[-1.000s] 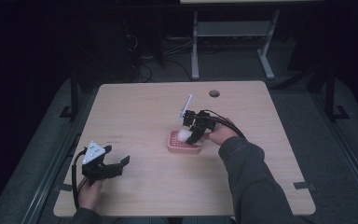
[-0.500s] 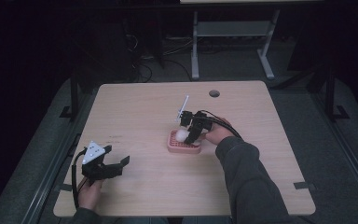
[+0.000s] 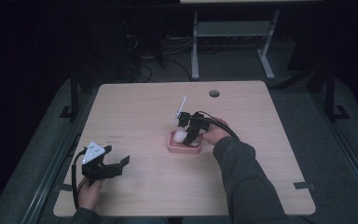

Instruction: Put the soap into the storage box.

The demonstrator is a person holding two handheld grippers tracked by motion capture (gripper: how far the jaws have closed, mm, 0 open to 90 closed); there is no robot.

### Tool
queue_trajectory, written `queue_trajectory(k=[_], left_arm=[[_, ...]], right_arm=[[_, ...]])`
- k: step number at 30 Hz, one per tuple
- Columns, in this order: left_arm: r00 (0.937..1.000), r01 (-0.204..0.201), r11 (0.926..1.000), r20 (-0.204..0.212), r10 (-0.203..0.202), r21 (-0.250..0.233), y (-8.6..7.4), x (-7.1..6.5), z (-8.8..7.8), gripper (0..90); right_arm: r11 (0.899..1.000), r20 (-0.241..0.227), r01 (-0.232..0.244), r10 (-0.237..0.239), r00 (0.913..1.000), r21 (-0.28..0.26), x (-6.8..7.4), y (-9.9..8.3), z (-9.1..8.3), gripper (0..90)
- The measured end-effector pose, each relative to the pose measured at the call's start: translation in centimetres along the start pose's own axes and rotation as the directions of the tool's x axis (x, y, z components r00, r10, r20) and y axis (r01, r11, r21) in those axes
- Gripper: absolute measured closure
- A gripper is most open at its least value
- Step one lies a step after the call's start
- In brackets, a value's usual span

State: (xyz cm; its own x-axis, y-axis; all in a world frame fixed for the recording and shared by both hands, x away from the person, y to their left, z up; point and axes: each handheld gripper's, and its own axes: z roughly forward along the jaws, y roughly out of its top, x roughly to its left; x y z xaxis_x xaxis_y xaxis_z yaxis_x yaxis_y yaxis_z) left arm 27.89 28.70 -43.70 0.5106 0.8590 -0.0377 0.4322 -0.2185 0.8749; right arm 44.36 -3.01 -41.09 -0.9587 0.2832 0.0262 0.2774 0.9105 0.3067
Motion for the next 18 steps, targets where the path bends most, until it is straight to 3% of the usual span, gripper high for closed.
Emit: queue_trajectory(k=[18], left_arm=[[1.0, 0.001, 1.0, -0.003, -0.001, 0.002, 0.01, 0.1, -0.02, 14.1]], right_arm=[[1.0, 0.004, -0.005, 0.005, 1.0, 0.005, -0.22, 0.42, 0.72, 48.8]])
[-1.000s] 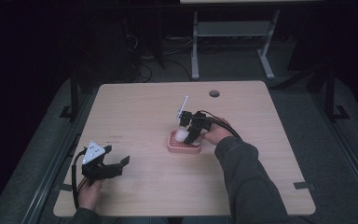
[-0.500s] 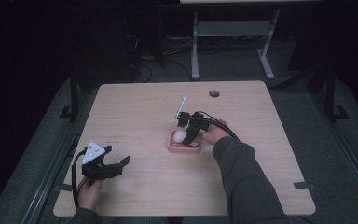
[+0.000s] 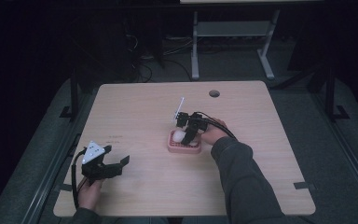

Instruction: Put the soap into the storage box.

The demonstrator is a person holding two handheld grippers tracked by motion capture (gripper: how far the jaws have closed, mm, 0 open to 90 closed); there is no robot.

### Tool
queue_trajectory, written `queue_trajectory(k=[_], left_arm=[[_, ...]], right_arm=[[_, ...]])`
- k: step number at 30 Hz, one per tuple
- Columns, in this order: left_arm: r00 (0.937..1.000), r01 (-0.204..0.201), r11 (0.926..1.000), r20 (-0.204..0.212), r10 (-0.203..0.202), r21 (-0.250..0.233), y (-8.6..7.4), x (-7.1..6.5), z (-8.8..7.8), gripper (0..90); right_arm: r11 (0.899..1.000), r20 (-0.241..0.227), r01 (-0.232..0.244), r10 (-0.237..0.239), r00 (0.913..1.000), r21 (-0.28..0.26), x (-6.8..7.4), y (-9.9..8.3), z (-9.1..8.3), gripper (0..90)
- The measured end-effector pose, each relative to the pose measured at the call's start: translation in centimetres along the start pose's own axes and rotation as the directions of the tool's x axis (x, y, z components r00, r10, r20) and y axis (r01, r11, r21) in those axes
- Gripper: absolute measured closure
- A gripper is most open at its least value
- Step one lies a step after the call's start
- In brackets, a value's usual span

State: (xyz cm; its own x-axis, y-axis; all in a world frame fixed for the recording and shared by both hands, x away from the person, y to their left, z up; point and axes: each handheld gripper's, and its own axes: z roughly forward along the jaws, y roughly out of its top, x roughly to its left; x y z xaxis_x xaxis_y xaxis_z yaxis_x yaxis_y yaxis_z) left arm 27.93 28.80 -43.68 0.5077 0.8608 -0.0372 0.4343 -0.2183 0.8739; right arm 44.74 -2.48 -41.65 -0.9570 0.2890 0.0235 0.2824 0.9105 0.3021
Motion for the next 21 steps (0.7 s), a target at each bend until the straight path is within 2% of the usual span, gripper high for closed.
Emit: queue_trajectory(k=[21], left_arm=[[1.0, 0.003, 1.0, 0.002, -0.003, 0.001, -0.01, 0.02, 0.05, 14.1]], right_arm=[[1.0, 0.008, 0.006, -0.006, 0.9999, 0.017, -0.03, 0.11, 0.3, 48.5]])
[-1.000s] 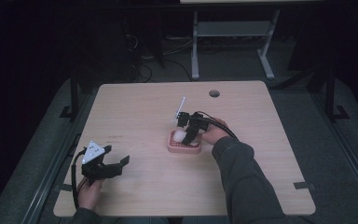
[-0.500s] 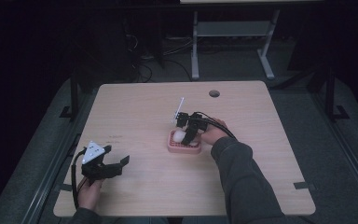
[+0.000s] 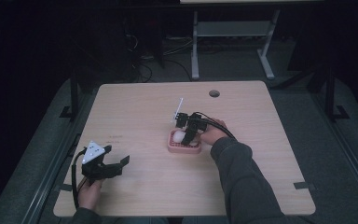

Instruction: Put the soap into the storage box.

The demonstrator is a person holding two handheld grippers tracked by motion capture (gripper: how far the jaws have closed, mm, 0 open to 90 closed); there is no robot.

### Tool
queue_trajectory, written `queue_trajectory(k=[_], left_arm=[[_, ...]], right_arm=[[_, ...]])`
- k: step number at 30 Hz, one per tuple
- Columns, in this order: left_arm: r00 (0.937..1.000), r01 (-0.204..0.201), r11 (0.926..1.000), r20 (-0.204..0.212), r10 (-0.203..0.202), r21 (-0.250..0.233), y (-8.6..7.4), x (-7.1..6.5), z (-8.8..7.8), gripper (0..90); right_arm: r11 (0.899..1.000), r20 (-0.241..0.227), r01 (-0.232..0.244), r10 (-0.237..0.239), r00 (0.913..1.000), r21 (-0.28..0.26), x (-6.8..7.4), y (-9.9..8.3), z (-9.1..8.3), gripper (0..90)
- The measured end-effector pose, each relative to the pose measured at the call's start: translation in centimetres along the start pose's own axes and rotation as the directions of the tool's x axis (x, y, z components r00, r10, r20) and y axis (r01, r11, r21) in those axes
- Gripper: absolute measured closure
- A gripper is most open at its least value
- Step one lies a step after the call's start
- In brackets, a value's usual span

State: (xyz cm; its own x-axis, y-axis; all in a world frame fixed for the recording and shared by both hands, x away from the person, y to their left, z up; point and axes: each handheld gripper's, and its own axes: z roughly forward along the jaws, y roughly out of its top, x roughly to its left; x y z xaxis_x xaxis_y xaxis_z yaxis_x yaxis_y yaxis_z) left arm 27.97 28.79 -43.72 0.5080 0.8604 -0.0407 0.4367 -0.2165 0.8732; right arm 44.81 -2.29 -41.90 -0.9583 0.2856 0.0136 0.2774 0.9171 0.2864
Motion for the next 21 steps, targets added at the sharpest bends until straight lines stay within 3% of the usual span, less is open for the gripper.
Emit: queue_trajectory(k=[21], left_arm=[[1.0, 0.0, 1.0, -0.001, 0.0, -0.002, 0.02, -0.06, 0.04, 14.1]], right_arm=[[1.0, 0.0, -0.005, 0.005, 1.0, 0.004, 0.12, 0.02, 0.13, 48.1]])
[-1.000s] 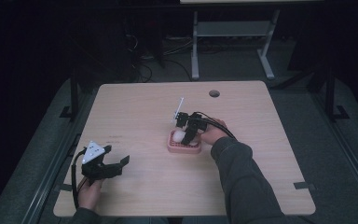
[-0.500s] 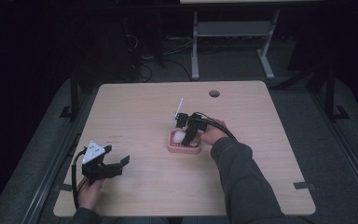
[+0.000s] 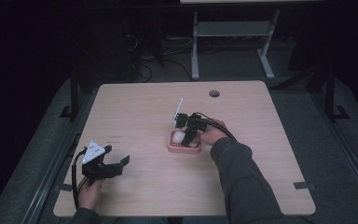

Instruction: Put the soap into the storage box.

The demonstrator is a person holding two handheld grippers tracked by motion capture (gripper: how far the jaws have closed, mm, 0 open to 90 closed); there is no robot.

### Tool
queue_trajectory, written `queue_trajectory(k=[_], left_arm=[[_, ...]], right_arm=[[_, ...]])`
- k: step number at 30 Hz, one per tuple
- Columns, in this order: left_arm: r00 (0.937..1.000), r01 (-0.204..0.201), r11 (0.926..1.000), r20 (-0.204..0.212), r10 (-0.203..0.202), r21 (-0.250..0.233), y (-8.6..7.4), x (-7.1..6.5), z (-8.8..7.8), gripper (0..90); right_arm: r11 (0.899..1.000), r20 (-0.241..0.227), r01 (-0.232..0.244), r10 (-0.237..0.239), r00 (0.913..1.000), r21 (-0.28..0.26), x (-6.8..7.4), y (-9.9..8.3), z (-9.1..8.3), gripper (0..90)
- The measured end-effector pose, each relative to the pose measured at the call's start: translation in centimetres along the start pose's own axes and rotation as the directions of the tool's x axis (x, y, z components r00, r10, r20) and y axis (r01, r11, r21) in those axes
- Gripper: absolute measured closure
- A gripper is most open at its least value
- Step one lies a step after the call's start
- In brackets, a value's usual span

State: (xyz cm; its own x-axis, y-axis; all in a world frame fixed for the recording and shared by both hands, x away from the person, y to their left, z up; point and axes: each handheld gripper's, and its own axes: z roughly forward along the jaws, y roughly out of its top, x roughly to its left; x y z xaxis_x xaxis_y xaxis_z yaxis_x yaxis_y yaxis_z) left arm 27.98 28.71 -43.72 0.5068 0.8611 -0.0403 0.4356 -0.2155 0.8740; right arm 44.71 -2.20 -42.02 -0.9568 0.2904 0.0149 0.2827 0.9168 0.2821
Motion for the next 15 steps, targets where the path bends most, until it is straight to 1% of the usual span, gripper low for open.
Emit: queue_trajectory(k=[9, 12, 15], left_arm=[[1.0, -0.001, 1.0, 0.001, 0.001, 0.001, 0.0, -0.1, 0.0, 14.1], [1.0, -0.004, 1.0, 0.002, 0.004, 0.001, 0.0, -0.1, 0.0, 14.1], [1.0, -0.006, 1.0, 0.001, 0.006, 0.004, 0.0, -0.1, 0.0, 14.1]], right_arm=[[1.0, 0.003, -0.013, 0.013, 0.9999, -0.027, 0.0, -0.1, -0.7, 43.6], [0.999, -0.001, -0.02, 0.02, 0.9998, -0.033, 0.1, -0.2, -0.9, 42.2], [0.999, -0.005, -0.018, 0.018, 0.9998, -0.038, 0.2, -0.3, -1.1, 41.5]])
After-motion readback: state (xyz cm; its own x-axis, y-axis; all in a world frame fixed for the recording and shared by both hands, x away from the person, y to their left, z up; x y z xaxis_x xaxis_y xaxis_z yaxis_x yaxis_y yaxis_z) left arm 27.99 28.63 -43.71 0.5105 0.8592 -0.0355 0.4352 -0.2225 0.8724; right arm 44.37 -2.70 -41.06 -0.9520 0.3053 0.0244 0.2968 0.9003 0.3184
